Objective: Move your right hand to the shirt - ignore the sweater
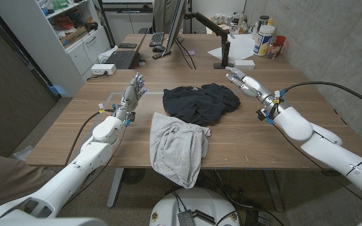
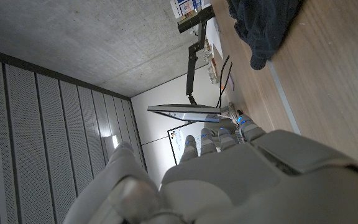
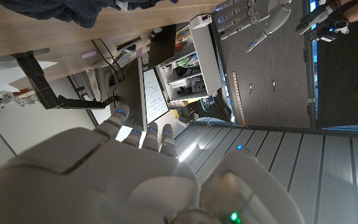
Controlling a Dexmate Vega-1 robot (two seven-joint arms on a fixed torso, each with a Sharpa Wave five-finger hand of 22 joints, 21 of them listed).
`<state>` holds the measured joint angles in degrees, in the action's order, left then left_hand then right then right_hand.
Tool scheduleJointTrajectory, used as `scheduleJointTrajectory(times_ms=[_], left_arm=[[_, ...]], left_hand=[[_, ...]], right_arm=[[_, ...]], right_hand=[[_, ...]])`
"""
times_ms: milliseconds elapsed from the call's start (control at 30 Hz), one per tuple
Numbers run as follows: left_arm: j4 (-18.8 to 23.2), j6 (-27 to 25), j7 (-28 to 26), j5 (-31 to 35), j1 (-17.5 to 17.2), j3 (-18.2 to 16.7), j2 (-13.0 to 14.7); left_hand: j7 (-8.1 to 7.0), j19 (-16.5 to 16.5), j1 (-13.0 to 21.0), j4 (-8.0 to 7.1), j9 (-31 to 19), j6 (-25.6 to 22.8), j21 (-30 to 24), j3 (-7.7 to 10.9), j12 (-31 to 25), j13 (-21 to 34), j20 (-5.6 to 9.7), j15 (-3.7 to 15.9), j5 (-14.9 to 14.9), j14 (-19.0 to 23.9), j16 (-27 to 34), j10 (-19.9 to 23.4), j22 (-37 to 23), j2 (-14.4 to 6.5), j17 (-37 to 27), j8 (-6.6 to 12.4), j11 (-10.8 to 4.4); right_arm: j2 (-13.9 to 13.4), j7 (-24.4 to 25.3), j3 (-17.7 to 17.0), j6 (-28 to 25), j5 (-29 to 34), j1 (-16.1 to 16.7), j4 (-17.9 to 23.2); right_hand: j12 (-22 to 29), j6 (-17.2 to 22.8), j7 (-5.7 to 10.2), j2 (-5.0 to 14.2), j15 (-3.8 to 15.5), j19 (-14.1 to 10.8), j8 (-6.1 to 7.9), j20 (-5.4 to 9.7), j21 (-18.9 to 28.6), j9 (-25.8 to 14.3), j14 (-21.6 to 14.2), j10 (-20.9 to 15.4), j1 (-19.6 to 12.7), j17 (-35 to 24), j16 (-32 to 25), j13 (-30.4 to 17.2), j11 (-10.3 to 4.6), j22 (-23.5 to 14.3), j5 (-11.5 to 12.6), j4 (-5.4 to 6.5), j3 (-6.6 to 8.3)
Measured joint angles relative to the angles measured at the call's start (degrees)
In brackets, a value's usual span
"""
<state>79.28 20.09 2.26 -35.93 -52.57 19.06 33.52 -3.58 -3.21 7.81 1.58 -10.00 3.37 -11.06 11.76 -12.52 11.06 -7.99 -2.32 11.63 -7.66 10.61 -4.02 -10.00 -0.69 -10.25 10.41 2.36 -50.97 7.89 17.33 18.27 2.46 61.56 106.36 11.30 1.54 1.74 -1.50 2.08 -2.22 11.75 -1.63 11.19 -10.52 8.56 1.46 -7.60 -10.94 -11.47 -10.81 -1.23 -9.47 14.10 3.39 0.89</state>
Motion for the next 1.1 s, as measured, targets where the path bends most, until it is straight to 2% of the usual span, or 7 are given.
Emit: scheduleJointTrajectory(times_ms=[633, 1100], left_arm=[[0.1, 0.02, 0.21, 0.0, -0.22, -0.24, 0.49], [0.23, 0.13, 0.14, -0.08, -0.53, -0.31, 0.53]], left_hand=[[0.1, 0.0, 0.0, 0.0, 0.0, -0.53, 0.0, 0.0, 0.0, 0.0, 0.0, 0.0, 0.0, 0.0, 0.0, 0.31, 0.01, 0.0, 0.0, 0.0, 0.3], [0.1, 0.0, 0.0, 0.0, 0.0, -0.53, 0.0, 0.0, 0.0, 0.0, 0.0, 0.0, 0.0, 0.0, 0.0, 0.3, 0.01, 0.0, 0.0, 0.0, 0.3]], right_arm=[[-2.16, -3.02, 0.08, 0.02, 4.65, -0.51, 3.63], [-3.12, -2.49, -0.33, 0.44, 9.7, 0.61, 5.92]], right_hand=[[0.0, 0.0, 0.0, 0.0, 0.07, 0.01, 0.0, 0.0, -0.45, 0.0, -0.06, 0.61, 0.0, 0.0, 0.0, 0.01, -0.61, 0.0, 0.0, 0.0, 0.0], [0.0, 0.64, 0.64, 0.22, -0.13, 0.23, 0.0, 0.22, -0.44, 0.0, 0.14, 0.61, -0.22, -0.01, 0.0, 0.01, -0.6, 0.0, 0.0, 0.01, 0.0]])
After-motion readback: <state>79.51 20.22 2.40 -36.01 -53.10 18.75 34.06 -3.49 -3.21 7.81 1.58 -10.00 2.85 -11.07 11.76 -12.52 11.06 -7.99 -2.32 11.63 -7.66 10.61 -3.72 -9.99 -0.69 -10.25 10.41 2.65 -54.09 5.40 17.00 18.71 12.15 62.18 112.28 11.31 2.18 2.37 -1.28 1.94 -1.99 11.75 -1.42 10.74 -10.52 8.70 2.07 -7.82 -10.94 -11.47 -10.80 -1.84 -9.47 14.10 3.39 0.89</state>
